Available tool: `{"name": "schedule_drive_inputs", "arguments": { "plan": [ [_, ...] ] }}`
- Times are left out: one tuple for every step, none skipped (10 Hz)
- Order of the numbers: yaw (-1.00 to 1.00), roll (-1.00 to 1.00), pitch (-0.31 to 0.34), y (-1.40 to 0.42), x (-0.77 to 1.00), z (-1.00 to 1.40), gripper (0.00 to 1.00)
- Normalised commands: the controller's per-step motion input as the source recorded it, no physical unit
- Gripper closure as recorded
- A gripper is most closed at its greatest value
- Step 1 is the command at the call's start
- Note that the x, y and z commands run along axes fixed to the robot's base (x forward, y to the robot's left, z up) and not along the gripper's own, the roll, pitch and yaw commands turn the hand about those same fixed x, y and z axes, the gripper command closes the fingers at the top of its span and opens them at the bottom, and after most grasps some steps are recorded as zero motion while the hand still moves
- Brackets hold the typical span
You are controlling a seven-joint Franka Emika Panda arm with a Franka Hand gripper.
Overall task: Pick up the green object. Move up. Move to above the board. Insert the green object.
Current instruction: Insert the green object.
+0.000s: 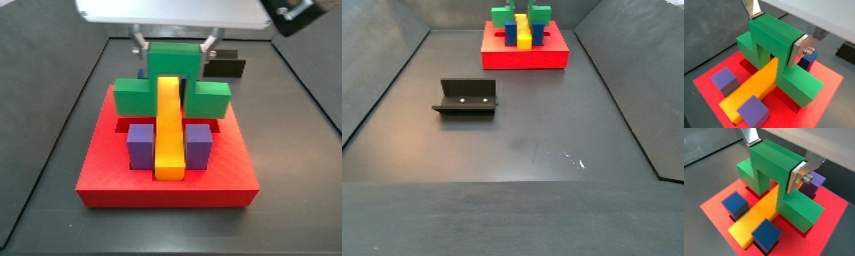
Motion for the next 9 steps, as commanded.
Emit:
{"name": "schedule_drive_inputs", "arguments": {
  "plan": [
    [0.00, 0.06, -0.206, -0.05, -0.11, 0.00, 1.00],
    [0.00, 0.13, -0.170, -0.12, 0.00, 0.00, 1.00],
    [0.00, 0.21, -0.136, -0.13, 0.02, -0.05, 1.00],
    [0.00, 0.30, -0.060, -0.15, 0.12, -0.12, 1.00],
    [0.00, 0.34, -0.016, -0.11, 0.17, -0.17, 1.00],
    [0.00, 0.33, 0.000, -0.02, 0.15, -0.19, 1.00],
    [0.00, 0.28, 0.000, 0.00, 0.07, -0.18, 1.00],
    [0.02, 0.16, 0.000, 0.00, 0.05, -0.17, 1.00],
    [0.00, 0.00, -0.006, 0.00, 0.00, -0.11, 1.00]
  ]
}}
